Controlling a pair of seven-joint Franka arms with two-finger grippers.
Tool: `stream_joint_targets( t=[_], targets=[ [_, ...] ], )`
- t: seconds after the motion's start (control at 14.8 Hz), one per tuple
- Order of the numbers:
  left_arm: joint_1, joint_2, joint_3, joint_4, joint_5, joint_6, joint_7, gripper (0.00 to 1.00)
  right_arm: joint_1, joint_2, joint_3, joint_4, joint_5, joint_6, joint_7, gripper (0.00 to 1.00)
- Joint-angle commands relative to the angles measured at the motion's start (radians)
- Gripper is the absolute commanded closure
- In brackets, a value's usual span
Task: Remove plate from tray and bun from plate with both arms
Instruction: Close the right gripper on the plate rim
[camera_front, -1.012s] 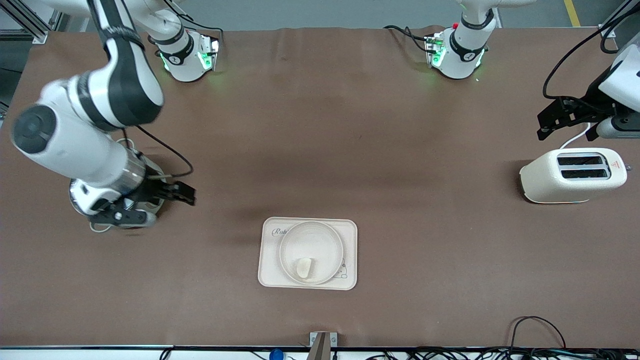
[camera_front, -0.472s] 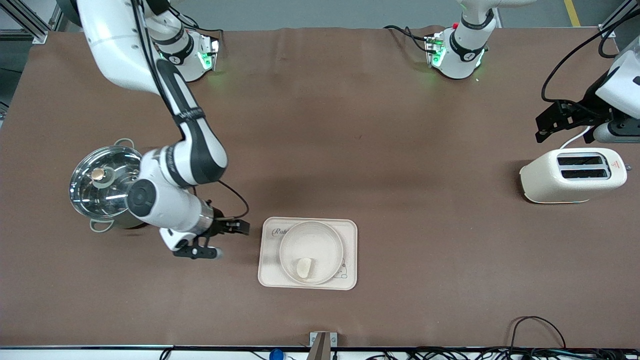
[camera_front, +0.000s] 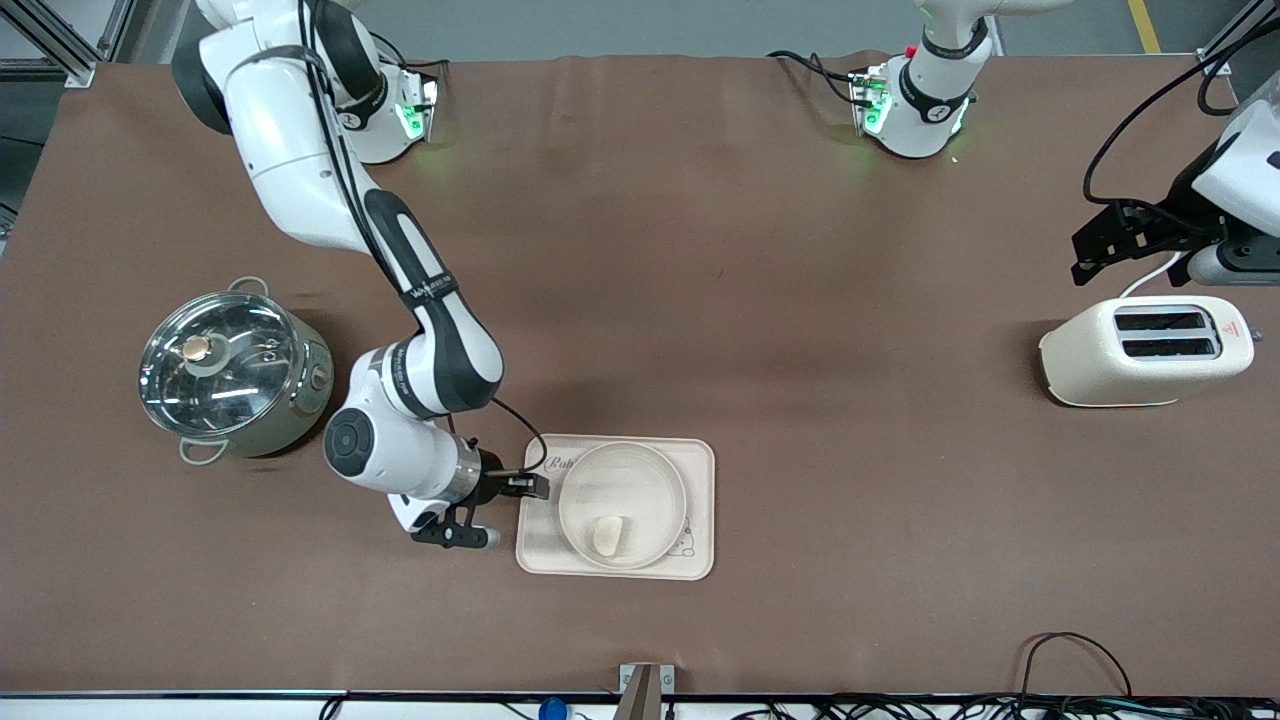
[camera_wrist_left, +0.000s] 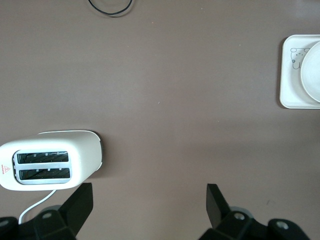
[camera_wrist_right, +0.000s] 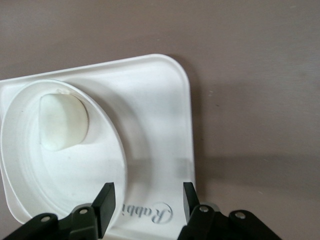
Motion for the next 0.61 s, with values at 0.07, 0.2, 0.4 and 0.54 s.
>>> stream_joint_targets(
  t=[0.07, 0.2, 0.4, 0.54],
  targets=[
    [-0.002, 0.006, -0.001, 0.019, 0.014, -0.02, -0.001, 0.0, -0.011, 0.073, 0.064, 0.059, 0.026, 0.081, -0.003, 0.44],
    [0.0, 0.006, -0.001, 0.022, 0.014, -0.02, -0.001, 0.0, -0.005, 0.095, 0.066, 0.079, 0.026, 0.092, -0.003, 0.47],
    [0.0, 0.006, -0.001, 0.019, 0.012, -0.02, -0.001, 0.0, -0.003, 0.101, 0.069, 0.079, 0.026, 0.092, -0.004, 0.6],
    [0.0, 0.006, -0.001, 0.019, 0.012, -0.02, -0.001, 0.0, -0.005, 0.106, 0.069, 0.079, 0.026, 0.092, -0.004, 0.72]
  ],
)
